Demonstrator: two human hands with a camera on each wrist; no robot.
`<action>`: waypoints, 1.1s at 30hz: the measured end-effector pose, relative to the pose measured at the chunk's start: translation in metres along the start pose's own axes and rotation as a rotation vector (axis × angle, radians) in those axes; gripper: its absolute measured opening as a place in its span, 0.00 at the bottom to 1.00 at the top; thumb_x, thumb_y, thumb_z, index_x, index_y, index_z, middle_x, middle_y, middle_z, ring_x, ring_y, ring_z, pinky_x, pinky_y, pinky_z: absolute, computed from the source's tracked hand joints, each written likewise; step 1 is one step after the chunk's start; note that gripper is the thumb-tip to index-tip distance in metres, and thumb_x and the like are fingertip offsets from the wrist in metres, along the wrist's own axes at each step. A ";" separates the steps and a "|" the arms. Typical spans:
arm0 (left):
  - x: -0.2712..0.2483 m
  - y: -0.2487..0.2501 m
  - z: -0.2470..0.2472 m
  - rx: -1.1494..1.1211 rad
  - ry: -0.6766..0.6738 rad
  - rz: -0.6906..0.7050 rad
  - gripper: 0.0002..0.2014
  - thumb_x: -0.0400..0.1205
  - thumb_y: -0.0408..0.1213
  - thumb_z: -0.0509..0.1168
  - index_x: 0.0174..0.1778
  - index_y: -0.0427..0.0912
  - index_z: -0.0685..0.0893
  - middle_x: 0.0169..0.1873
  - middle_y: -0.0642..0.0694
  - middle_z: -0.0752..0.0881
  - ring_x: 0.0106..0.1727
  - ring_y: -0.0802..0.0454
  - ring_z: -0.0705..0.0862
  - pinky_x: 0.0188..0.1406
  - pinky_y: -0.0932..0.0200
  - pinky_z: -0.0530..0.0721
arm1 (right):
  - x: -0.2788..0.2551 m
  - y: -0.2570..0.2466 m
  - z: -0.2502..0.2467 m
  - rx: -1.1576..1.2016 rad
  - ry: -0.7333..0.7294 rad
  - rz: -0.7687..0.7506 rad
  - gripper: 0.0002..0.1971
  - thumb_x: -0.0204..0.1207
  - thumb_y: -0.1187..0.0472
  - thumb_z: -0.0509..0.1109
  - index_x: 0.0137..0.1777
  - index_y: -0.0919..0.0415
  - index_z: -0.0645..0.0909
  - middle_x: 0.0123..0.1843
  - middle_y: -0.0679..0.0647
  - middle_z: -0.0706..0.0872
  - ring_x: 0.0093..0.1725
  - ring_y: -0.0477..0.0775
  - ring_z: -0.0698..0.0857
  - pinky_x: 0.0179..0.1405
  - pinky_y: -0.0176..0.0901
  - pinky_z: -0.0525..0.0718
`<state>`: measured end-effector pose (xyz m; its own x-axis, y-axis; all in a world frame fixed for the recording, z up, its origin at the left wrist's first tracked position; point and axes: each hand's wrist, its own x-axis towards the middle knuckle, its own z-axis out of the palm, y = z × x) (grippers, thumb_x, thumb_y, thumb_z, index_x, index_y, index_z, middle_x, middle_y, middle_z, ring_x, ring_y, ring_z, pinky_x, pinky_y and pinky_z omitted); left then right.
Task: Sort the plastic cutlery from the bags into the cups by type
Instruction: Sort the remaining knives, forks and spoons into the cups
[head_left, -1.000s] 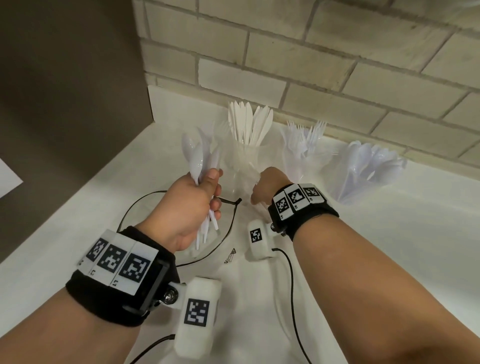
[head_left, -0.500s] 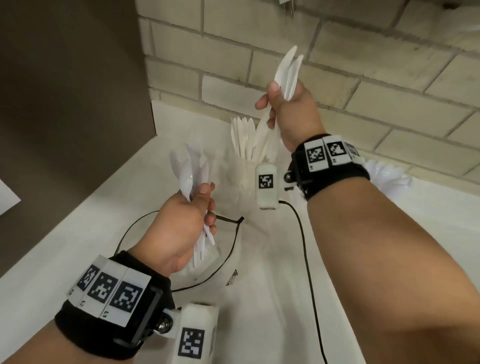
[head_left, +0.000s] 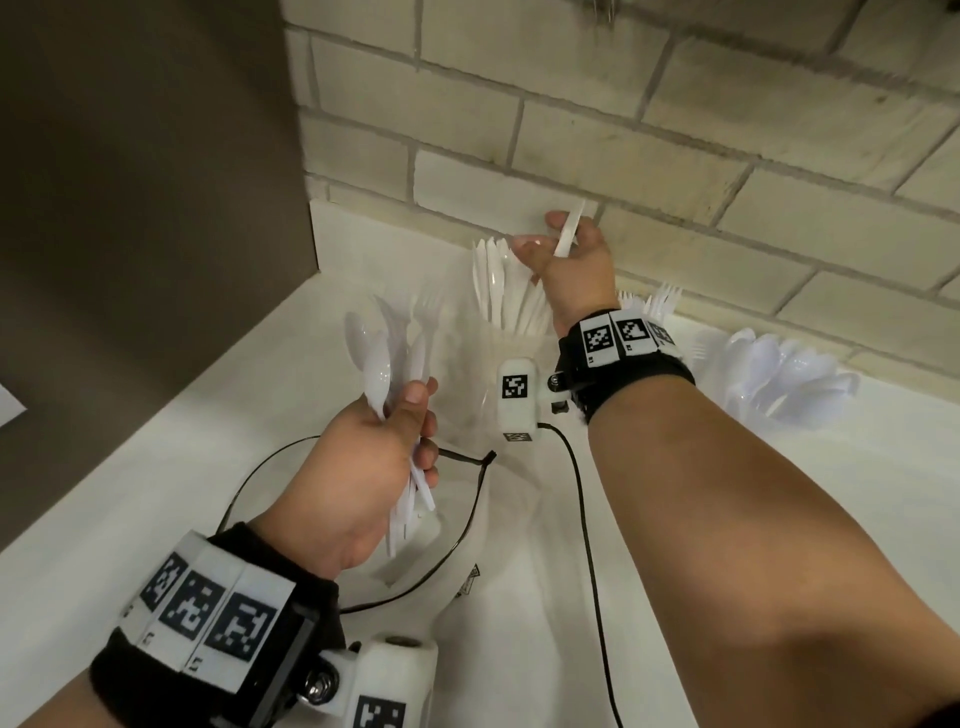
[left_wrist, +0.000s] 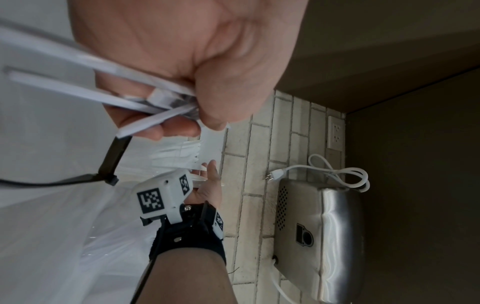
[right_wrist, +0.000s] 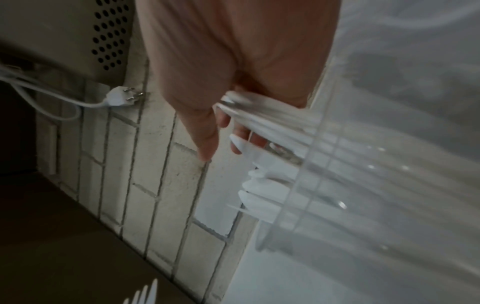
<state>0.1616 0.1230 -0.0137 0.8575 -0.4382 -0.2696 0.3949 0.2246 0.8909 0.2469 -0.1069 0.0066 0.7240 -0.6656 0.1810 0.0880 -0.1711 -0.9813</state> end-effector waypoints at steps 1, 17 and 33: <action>0.000 -0.001 0.001 0.001 -0.001 -0.003 0.11 0.85 0.40 0.59 0.57 0.41 0.82 0.30 0.48 0.76 0.24 0.56 0.72 0.27 0.60 0.75 | -0.001 -0.001 -0.002 -0.016 0.000 -0.015 0.23 0.66 0.62 0.81 0.57 0.50 0.75 0.39 0.46 0.89 0.48 0.49 0.87 0.58 0.46 0.83; -0.004 -0.007 0.003 -0.034 -0.136 -0.034 0.15 0.84 0.43 0.59 0.62 0.40 0.82 0.30 0.50 0.77 0.25 0.56 0.72 0.28 0.60 0.76 | -0.021 -0.025 -0.009 -0.706 -0.145 -0.286 0.22 0.85 0.55 0.60 0.77 0.56 0.72 0.83 0.55 0.64 0.83 0.54 0.60 0.80 0.40 0.56; -0.050 -0.022 0.016 0.090 -0.637 -0.213 0.14 0.75 0.52 0.64 0.35 0.45 0.87 0.19 0.53 0.72 0.19 0.59 0.64 0.20 0.65 0.66 | -0.184 -0.058 -0.060 0.391 -0.243 0.455 0.09 0.83 0.56 0.63 0.47 0.59 0.83 0.49 0.59 0.90 0.44 0.59 0.87 0.41 0.50 0.83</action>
<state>0.1049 0.1255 -0.0136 0.3914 -0.8984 -0.1991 0.4809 0.0153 0.8766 0.0675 -0.0182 0.0339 0.8777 -0.4183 -0.2338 -0.0545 0.3976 -0.9159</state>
